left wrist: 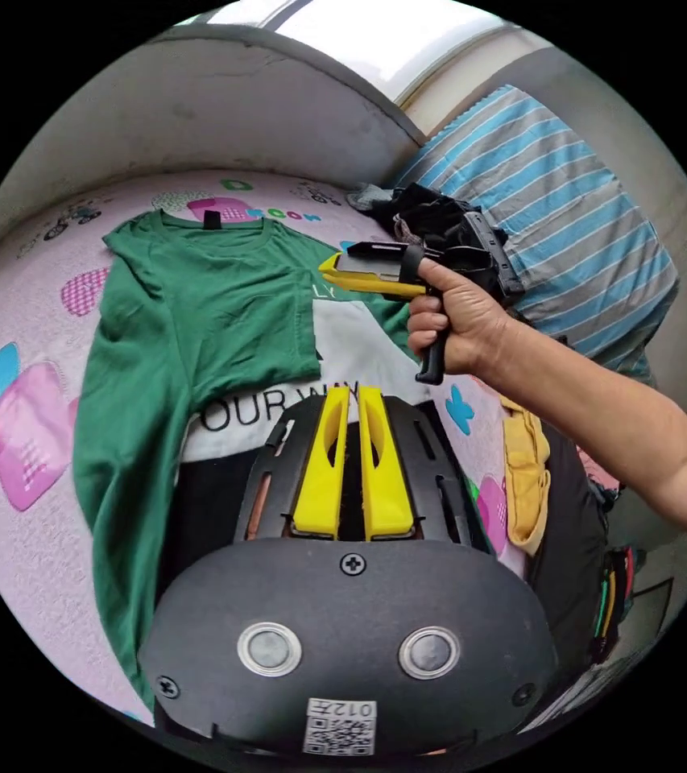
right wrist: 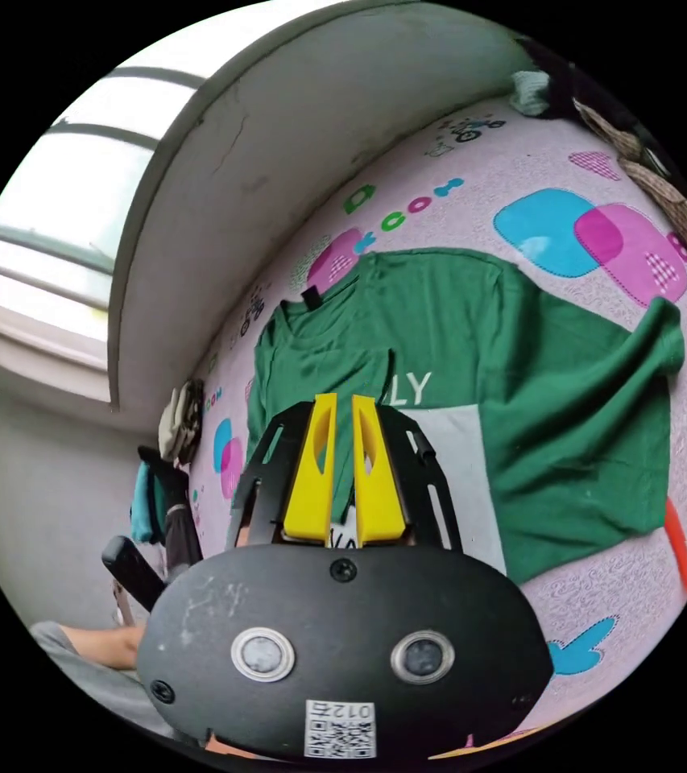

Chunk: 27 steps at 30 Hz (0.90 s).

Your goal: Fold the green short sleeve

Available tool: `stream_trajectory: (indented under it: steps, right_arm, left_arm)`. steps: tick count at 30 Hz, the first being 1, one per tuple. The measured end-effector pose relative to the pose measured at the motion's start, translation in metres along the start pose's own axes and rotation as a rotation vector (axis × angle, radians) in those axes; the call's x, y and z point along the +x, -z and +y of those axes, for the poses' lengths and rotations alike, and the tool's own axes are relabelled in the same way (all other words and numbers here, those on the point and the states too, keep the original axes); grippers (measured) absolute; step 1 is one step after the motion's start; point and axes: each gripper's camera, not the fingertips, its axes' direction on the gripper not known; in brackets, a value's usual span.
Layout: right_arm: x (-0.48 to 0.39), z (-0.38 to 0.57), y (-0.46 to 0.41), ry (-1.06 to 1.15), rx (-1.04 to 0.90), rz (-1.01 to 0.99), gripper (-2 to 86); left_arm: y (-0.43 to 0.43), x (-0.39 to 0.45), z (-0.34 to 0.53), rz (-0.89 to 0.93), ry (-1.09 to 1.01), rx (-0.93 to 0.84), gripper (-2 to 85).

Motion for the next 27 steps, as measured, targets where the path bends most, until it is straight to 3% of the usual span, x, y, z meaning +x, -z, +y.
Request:
stream_trajectory:
  steps: [4,13,21,27]
  right_arm:
    - [-0.011,0.036,-0.003,0.1,-0.109,0.1,0.4]
    - [-0.041,0.136,-0.008,0.054,-0.232,-0.217,0.8]
    - [-0.051,0.186,-0.024,-0.034,-0.253,-0.305,0.5]
    - [-0.047,0.192,-0.022,-0.043,-0.256,-0.257,0.3]
  left_arm:
    - [0.054,-0.003,0.04,-0.12,-0.009,-0.022,1.3]
    - [0.154,-0.026,0.116,-0.357,0.061,-0.279,5.0]
    - [0.137,-0.033,0.138,-0.468,0.012,-0.571,8.8]
    - [0.118,-0.049,0.138,-0.467,0.063,-0.646,7.1]
